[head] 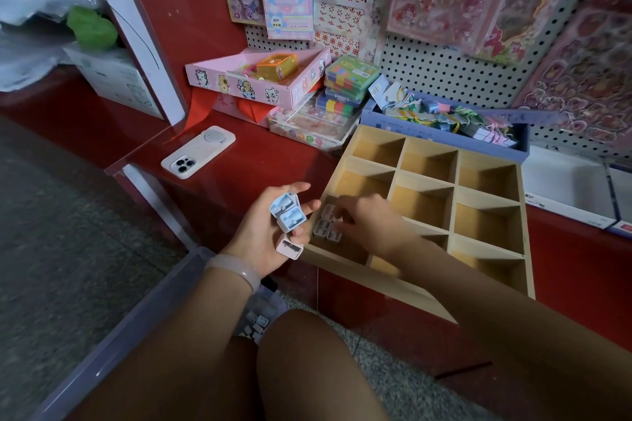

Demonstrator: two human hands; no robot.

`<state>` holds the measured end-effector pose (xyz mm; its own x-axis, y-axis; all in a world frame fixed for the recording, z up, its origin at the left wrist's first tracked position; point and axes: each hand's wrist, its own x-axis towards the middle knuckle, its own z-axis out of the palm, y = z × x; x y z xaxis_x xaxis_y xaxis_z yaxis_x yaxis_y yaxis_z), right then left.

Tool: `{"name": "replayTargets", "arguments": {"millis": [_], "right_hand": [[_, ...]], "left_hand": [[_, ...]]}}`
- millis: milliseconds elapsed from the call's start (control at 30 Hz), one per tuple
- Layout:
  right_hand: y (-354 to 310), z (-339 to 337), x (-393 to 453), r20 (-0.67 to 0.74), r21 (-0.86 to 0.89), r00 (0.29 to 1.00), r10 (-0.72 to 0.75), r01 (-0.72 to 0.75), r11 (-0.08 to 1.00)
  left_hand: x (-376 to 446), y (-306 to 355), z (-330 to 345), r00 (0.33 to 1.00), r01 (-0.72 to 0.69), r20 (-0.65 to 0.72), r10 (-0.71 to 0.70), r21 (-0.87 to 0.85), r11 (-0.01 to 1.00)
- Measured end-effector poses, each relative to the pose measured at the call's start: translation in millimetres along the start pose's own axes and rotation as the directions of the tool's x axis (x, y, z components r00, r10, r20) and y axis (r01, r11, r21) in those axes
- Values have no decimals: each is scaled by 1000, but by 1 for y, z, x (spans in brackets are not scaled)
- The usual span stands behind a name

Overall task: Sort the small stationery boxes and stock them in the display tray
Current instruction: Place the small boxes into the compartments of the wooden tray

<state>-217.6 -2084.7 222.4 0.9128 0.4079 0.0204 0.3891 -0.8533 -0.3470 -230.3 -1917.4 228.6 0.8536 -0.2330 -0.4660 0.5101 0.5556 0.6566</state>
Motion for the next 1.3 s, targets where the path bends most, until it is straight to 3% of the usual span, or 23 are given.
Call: {"name": "replayTargets", "arguments": {"millis": [67,133,200,333,467,600,700,767,1067,1300], "right_hand": [[-1,-9,5,-159,178,987,8,20,984],[-4,-20,10,-229,341,973,14,67,938],[-7,-26,13,-204,378,978,-36,112,919],[-5,-23,16,-135,285,984,-120,154,946],[-9,-22,16,-99,305,989,-107,133,943],[-5,-24,13,-79,468,997,-12,47,882],[3,-25,12,-183,386,983,31,43,922],[4,-24,10,-246,279,969,-17,88,956],[10,-23,7,-187,144,957,-223,251,957],[9,-30,5,-84,153,986,-141,152,976]], "left_hand": [[3,-1,3,1000,-5,29,5,5,1000],[4,-2,7,997,4,74,-7,43,999],[3,-4,11,991,10,129,-22,91,996],[3,-7,14,990,29,136,-48,139,990],[2,-8,16,978,47,187,-89,221,974],[4,-7,11,975,68,199,-103,175,982],[7,-7,4,973,106,187,-132,145,984],[7,-8,4,970,131,181,-163,174,976],[6,-3,8,974,124,163,-160,213,969],[3,0,9,979,161,88,-186,235,959]]}}
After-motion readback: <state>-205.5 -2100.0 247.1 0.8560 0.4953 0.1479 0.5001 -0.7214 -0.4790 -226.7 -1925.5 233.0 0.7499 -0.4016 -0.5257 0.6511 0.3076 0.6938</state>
